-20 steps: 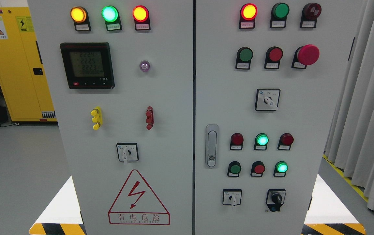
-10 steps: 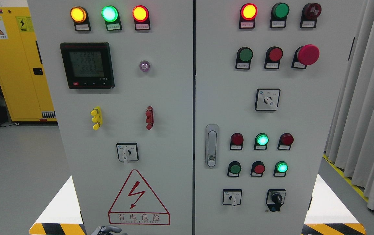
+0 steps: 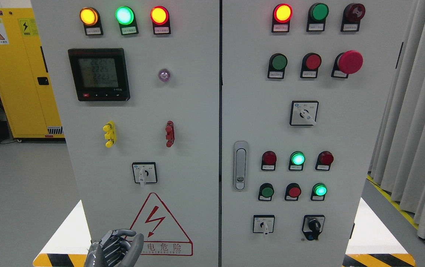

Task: Turn on light switch 1

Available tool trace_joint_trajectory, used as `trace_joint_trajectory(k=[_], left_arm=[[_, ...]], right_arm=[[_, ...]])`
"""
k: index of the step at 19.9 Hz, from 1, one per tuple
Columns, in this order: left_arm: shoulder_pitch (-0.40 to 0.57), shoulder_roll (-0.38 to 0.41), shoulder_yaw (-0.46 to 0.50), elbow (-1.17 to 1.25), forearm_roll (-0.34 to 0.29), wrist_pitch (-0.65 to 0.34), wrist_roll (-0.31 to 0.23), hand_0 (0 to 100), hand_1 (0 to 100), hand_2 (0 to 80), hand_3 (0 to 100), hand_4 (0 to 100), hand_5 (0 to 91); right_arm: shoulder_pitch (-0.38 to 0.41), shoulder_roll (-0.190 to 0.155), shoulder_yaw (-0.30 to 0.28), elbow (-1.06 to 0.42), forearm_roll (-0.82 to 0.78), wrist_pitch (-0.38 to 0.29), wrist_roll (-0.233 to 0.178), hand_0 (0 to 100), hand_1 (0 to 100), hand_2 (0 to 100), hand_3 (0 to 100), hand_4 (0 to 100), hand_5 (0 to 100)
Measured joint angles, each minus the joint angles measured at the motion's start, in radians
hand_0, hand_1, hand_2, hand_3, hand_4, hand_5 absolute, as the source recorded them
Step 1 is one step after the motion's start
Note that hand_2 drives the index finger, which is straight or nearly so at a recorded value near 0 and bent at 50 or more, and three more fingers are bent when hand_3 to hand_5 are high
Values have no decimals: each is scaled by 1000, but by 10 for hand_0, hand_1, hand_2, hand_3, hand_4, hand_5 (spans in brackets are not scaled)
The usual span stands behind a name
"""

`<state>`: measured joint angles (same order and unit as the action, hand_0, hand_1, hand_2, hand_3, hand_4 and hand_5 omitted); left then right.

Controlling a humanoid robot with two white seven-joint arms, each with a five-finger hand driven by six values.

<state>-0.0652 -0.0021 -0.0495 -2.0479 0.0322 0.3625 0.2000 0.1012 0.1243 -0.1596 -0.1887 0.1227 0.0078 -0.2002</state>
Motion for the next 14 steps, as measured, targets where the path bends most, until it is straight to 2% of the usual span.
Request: trace_joint_trajectory(k=[10, 14], left_arm=[[-95, -27, -16, -15, -27, 130, 36, 206, 686, 508, 827, 857, 794], [-120, -36, -21, -18, -48, 161, 52, 169, 712, 510, 828, 859, 803]], right_arm=[[0, 0, 0, 0, 0, 0, 0, 0, 500, 40, 0, 0, 0], [0, 0, 0, 0, 0, 0, 0, 0, 500, 40, 0, 0, 0]])
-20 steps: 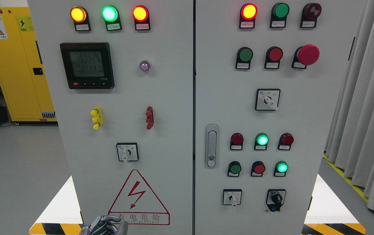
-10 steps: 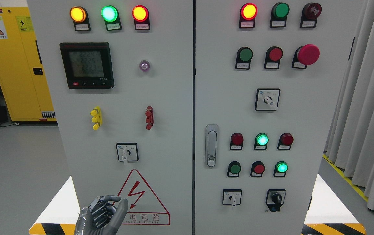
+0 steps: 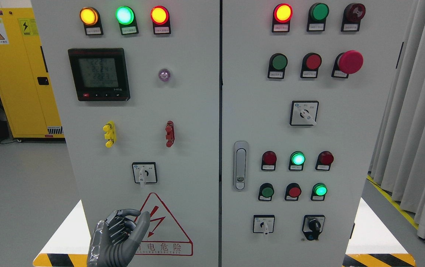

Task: Turn on light switch 1

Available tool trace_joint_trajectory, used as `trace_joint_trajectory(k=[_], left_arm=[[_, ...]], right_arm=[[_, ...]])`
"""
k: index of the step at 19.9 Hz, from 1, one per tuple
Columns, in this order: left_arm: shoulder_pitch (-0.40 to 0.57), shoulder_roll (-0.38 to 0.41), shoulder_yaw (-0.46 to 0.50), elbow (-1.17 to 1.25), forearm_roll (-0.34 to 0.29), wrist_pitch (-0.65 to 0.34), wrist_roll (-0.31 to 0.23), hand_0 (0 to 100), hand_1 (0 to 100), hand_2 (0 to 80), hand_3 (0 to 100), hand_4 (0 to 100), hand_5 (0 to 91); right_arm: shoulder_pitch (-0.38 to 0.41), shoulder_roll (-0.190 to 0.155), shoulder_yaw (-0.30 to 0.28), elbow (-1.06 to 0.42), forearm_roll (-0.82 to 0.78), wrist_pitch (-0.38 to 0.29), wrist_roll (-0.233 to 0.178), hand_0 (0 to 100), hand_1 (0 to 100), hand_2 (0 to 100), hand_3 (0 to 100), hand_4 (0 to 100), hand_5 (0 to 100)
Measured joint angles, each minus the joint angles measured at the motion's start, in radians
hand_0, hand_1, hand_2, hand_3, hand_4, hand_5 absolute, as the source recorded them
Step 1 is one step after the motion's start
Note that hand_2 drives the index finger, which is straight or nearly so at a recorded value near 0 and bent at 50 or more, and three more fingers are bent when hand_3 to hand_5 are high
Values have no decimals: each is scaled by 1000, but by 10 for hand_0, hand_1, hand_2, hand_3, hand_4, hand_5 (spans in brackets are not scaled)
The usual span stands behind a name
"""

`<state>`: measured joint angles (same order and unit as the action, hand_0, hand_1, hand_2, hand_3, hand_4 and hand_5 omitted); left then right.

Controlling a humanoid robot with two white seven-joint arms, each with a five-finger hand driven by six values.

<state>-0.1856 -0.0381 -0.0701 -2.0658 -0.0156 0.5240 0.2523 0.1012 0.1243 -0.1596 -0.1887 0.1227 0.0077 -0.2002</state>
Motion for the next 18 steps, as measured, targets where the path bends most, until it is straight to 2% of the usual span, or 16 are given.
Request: trace_joint_trajectory(k=[13, 18], left_arm=[[-62, -18, -4, -1, -48, 58, 8, 128, 702, 521, 828, 863, 815], [-75, -21, -1, 0, -53, 81, 31, 121, 708, 531, 828, 865, 816]], right_arm=[[0, 0, 0, 0, 0, 0, -1, 0, 500, 40, 0, 0, 0], [0, 0, 0, 0, 0, 0, -4, 0, 500, 40, 0, 0, 0]])
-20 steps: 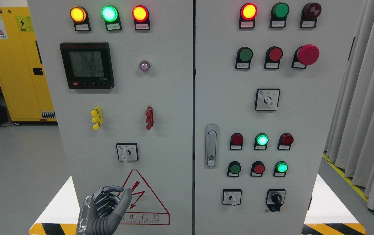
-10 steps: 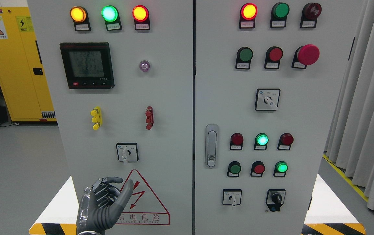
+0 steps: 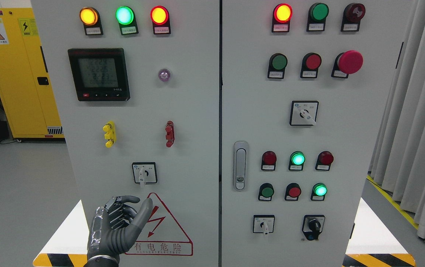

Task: Turn on light switch 1

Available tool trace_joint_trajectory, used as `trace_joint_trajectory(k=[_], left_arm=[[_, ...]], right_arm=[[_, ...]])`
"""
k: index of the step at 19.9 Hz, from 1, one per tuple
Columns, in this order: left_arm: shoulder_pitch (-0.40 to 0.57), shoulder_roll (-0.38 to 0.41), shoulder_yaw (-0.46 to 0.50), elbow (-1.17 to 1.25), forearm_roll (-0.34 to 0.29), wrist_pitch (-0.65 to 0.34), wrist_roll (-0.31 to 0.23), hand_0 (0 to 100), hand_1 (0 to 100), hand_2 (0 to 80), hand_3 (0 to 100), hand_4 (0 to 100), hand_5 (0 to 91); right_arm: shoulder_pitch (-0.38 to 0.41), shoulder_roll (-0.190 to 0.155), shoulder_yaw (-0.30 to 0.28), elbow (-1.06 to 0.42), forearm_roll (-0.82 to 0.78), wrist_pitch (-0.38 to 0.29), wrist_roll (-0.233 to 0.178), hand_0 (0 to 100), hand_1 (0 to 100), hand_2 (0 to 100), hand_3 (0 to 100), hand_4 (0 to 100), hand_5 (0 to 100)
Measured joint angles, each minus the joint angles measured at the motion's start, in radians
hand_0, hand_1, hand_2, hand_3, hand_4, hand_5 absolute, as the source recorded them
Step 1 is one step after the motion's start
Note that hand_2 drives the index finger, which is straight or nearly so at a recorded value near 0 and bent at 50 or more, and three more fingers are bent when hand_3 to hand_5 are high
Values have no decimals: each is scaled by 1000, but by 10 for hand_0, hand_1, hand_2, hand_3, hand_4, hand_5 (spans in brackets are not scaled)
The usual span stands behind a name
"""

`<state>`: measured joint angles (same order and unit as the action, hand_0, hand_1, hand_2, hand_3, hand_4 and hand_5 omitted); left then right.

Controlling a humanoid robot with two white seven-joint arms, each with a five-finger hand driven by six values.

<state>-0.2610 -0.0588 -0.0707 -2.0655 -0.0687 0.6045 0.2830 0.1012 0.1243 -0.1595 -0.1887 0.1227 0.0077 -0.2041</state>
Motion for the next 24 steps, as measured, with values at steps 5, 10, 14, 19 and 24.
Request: trace_joint_trajectory(k=[5, 10, 14, 19, 24], left_arm=[[-13, -2, 6, 1, -1, 8, 10, 118, 710, 531, 829, 865, 817], [-29, -3, 11, 4, -2, 17, 13, 105, 705, 531, 828, 867, 819], [-46, -4, 12, 7, -3, 38, 13, 104, 704, 532, 828, 869, 822], [-64, -8, 12, 14, -3, 48, 13, 115, 703, 532, 829, 871, 823], [-78, -12, 11, 21, -4, 72, 13, 163, 706, 536, 842, 873, 823]], right_arm=[[0, 0, 0, 0, 0, 0, -1, 0, 500, 40, 0, 0, 0], [0, 0, 0, 0, 0, 0, 3, 0, 500, 40, 0, 0, 0], [0, 0, 0, 0, 0, 0, 4, 0, 500, 40, 0, 0, 0], [0, 0, 0, 0, 0, 0, 4, 0, 500, 40, 0, 0, 0], [0, 0, 0, 0, 0, 0, 4, 0, 500, 40, 0, 0, 0]])
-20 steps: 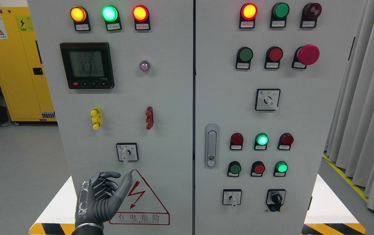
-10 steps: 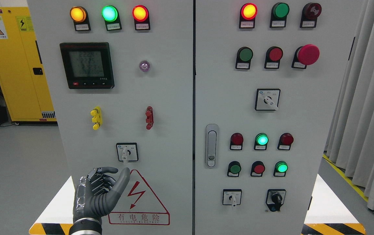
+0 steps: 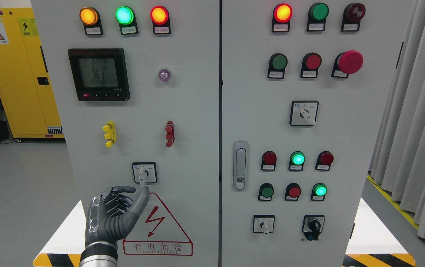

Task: Turn on light switch 1

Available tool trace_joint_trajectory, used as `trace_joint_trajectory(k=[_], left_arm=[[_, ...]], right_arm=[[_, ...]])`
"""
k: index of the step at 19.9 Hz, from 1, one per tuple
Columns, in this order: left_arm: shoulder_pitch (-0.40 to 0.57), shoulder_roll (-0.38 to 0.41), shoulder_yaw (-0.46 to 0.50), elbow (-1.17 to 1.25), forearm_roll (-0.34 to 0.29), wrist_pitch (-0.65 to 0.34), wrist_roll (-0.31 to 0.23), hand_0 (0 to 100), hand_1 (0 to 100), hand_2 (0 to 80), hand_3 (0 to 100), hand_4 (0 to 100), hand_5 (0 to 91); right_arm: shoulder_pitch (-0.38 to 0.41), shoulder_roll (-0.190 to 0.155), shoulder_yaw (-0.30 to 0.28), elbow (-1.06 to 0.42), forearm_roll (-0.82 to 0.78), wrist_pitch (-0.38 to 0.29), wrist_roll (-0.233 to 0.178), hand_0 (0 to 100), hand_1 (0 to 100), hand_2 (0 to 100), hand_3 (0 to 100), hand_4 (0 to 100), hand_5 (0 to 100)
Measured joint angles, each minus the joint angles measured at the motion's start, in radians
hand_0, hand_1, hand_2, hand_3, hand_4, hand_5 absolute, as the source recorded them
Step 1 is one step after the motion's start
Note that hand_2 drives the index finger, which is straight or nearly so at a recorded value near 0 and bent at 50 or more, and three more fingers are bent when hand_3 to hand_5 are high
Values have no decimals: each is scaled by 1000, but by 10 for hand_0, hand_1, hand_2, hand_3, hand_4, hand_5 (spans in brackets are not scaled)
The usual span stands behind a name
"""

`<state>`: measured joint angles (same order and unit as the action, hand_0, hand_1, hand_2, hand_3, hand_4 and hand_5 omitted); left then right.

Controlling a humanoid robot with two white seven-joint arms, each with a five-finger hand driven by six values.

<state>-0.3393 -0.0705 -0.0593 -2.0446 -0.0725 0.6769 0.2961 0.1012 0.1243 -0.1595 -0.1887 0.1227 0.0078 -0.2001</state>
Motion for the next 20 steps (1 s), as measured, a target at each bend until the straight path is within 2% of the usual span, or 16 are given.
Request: trace_joint_trajectory(k=[8, 20], left_arm=[[-17, -5, -3, 12, -13, 15, 0, 209, 709, 537, 847, 877, 823], [-36, -14, -8, 29, -34, 20, 3, 223, 702, 543, 852, 878, 823]], right_arm=[[0, 0, 0, 0, 0, 0, 0, 0, 500, 40, 0, 0, 0], [0, 0, 0, 0, 0, 0, 0, 0, 500, 40, 0, 0, 0]])
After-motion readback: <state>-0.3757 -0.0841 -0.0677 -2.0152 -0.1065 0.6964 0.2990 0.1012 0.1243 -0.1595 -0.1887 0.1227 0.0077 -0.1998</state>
